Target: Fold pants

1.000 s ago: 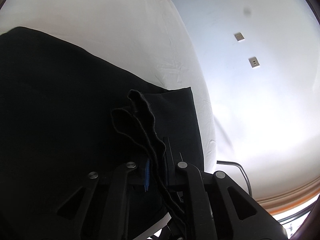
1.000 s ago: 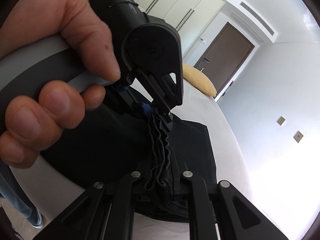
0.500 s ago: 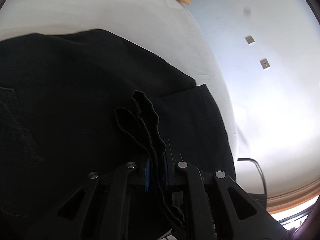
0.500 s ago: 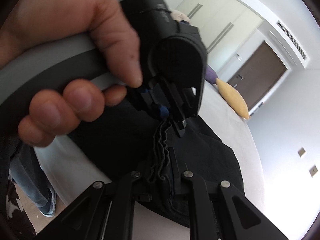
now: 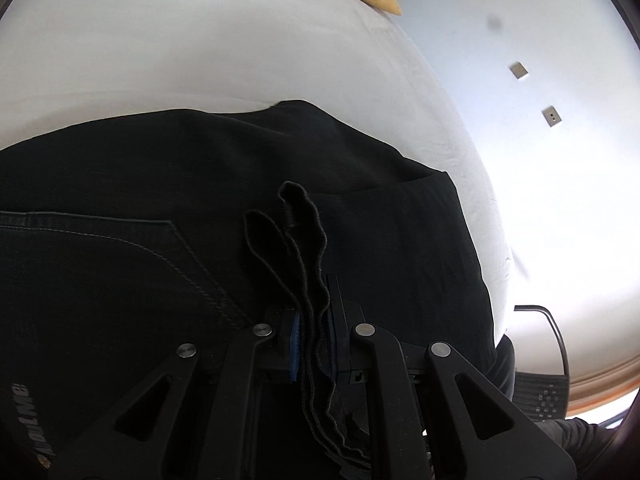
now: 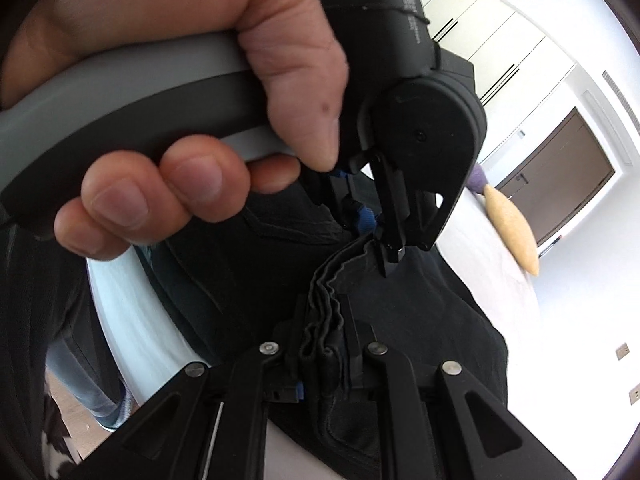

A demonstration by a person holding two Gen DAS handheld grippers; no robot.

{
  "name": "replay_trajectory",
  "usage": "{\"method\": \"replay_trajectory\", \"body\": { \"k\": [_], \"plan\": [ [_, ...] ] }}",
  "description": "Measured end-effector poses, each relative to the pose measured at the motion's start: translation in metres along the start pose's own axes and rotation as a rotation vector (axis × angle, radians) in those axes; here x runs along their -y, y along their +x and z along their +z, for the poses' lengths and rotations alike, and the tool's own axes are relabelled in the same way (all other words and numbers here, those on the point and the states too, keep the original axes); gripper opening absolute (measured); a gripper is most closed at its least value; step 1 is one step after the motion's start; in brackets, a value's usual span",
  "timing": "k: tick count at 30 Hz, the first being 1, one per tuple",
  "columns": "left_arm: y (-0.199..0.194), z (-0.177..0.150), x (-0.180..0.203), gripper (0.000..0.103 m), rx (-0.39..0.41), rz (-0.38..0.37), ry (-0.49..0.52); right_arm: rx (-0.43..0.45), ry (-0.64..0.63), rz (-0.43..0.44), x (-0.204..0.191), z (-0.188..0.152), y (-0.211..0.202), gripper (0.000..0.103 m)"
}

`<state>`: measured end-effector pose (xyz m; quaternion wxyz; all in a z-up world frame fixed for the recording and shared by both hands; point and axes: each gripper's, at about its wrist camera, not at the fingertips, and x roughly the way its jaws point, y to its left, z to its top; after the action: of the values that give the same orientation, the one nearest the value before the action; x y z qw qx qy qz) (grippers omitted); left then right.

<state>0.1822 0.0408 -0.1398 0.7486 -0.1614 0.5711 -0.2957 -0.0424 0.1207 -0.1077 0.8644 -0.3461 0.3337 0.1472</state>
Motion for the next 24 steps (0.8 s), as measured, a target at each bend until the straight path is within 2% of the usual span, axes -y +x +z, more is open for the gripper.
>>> {"method": "replay_trajectory", "body": {
  "k": [7, 9, 10, 12, 14, 15, 18, 22, 24],
  "plan": [
    [0.005, 0.001, -0.014, 0.009, 0.006, 0.026, 0.014, -0.002, 0.009, 0.024, 0.019, -0.004, 0.012, 0.014],
    [0.010, 0.001, -0.012, 0.012, 0.006, 0.049, 0.033, -0.012, 0.038, 0.041, 0.026, -0.010, 0.016, 0.017],
    [0.005, -0.002, -0.025, 0.012, 0.010, 0.055, 0.035, -0.013, 0.054, 0.050, 0.030, -0.013, 0.016, 0.018],
    [0.009, -0.006, -0.025, 0.013, 0.022, 0.048, 0.026, -0.008, 0.103, 0.090, 0.046, -0.018, 0.016, 0.028],
    [0.006, -0.011, -0.021, 0.014, 0.035, 0.074, 0.044, 0.004, 0.217, 0.187, 0.069, -0.031, 0.003, 0.059],
    [0.006, -0.013, -0.018, 0.015, 0.041, 0.092, 0.059, 0.009, 0.269, 0.243, 0.081, -0.038, -0.003, 0.063],
    [0.001, -0.016, -0.007, 0.016, 0.066, 0.181, 0.104, 0.010, 0.392, 0.375, 0.117, -0.065, -0.017, 0.063],
    [-0.016, -0.021, 0.007, 0.016, 0.150, 0.435, 0.161, -0.017, 0.641, 0.549, 0.183, -0.109, -0.021, 0.056],
    [-0.026, -0.025, 0.014, 0.016, 0.192, 0.489, 0.178, -0.016, 0.761, 0.615, 0.221, -0.133, -0.017, 0.054]
  ]
}}
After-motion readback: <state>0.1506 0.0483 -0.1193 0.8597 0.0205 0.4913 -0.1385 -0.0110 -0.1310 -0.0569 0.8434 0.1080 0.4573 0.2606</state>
